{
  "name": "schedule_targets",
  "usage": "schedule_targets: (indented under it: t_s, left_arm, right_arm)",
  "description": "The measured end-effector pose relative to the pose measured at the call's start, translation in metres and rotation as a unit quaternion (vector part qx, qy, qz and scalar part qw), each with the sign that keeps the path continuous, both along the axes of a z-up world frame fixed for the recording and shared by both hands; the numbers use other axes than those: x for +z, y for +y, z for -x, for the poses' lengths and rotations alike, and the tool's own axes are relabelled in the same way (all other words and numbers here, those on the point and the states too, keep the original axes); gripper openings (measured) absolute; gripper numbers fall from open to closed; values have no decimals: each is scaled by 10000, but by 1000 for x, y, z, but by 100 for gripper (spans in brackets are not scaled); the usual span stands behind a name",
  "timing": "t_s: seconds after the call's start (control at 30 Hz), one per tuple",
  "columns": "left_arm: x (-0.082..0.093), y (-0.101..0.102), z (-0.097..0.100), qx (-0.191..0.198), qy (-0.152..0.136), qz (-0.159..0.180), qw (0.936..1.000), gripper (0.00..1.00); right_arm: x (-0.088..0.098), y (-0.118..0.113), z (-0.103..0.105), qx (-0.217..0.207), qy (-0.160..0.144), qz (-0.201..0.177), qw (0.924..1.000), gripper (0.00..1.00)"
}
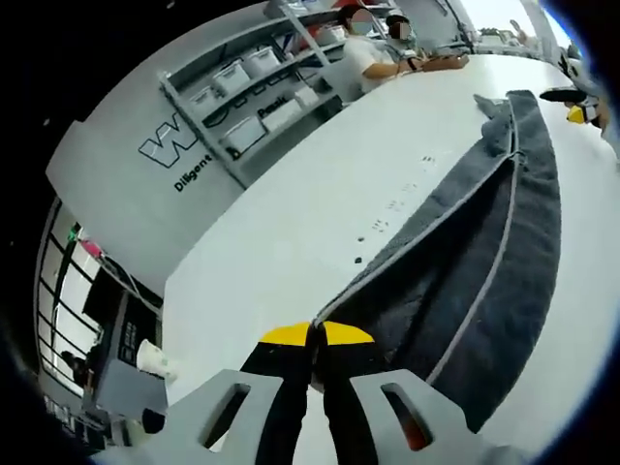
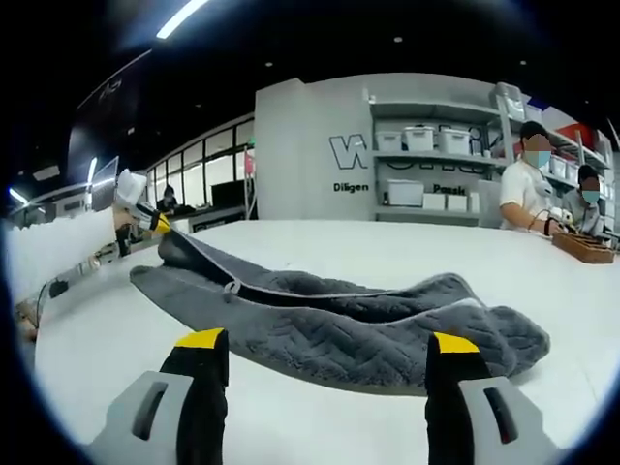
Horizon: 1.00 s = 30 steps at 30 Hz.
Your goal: Open the folded towel by lifting each exposed corner and separating the folded layers until the towel lies flat within the target outline without major curled edges
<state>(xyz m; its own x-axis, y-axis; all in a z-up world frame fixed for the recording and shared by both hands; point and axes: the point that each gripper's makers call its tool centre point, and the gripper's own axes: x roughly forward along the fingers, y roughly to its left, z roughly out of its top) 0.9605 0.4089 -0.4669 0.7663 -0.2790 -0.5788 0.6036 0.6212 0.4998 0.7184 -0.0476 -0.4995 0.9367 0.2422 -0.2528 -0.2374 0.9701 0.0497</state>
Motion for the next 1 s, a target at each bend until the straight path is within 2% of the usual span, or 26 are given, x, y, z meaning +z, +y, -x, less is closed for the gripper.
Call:
schedule_targets:
  t_s: [0.5,0.83,1.0]
  left_arm:
    - [-10,-7,-36,92,151,-165,9997,1]
    - [-30,-10,-57,177,362,-283,9988,1]
    - [-41,-9,-66,262,494,-222,9982,1]
  right_arm:
    - [-4,-2,1,-4,64,53,10000,83]
    - [1,-4,2,-26,3,6,10000,83]
    - [2,-3,2,-24,-16,1,10000,83]
